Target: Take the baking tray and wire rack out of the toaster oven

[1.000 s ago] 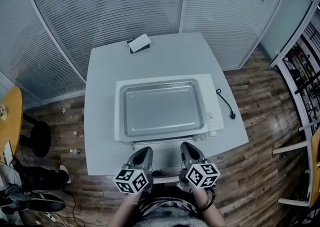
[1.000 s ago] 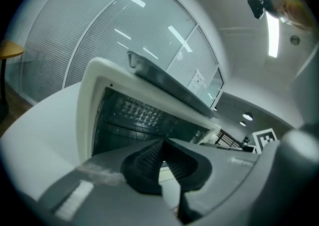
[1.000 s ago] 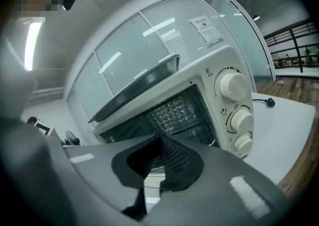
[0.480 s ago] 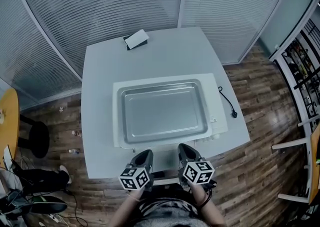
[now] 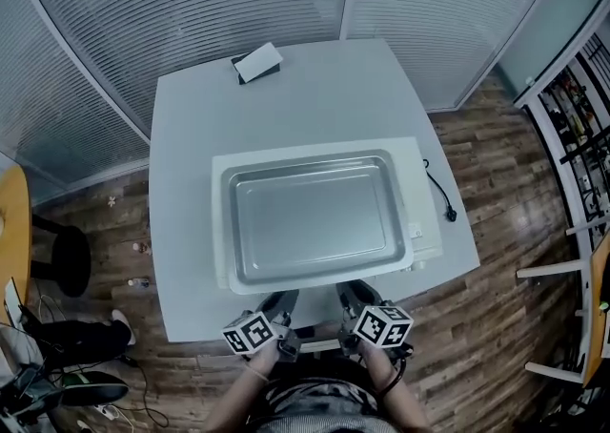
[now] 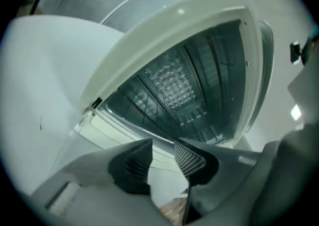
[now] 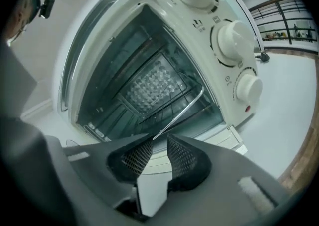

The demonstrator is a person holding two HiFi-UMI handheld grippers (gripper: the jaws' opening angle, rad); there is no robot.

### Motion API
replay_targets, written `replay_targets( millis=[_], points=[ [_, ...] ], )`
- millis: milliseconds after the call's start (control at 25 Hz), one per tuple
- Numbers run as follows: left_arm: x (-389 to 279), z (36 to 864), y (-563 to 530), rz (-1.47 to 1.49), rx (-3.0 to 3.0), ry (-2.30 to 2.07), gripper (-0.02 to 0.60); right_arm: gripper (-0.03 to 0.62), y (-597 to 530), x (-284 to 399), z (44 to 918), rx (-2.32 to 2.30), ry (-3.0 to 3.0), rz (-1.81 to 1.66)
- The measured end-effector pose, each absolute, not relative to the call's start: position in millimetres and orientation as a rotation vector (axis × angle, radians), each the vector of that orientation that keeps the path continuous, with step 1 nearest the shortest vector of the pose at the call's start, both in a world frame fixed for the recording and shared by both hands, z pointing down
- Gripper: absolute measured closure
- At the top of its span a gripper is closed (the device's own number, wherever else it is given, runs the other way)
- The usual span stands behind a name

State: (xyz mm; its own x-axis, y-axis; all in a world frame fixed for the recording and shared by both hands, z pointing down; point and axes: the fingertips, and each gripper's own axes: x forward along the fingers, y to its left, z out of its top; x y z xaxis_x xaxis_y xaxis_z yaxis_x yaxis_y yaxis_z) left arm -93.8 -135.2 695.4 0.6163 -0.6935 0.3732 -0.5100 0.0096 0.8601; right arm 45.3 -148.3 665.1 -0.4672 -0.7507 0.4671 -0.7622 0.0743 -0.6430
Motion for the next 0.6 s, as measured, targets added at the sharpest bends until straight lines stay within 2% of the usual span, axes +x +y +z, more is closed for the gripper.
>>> replay_targets(
  millis=[120,240,600],
  points=[
    [-92,692,-140,-0.402,1.545,-0.955,0.439,0.431,-151,48,669,1.639,-2.296,1.470],
    [-95,694,-148,-0.540,1.477,-0.945,0.413,0.396,-157,50,673,1.674,-2.294,1.567],
    [-110,706,-176,-0.730,1.345,-0.970,0.402,0.382,-182,52,678,1.764,-2.282,1.739]
  ],
)
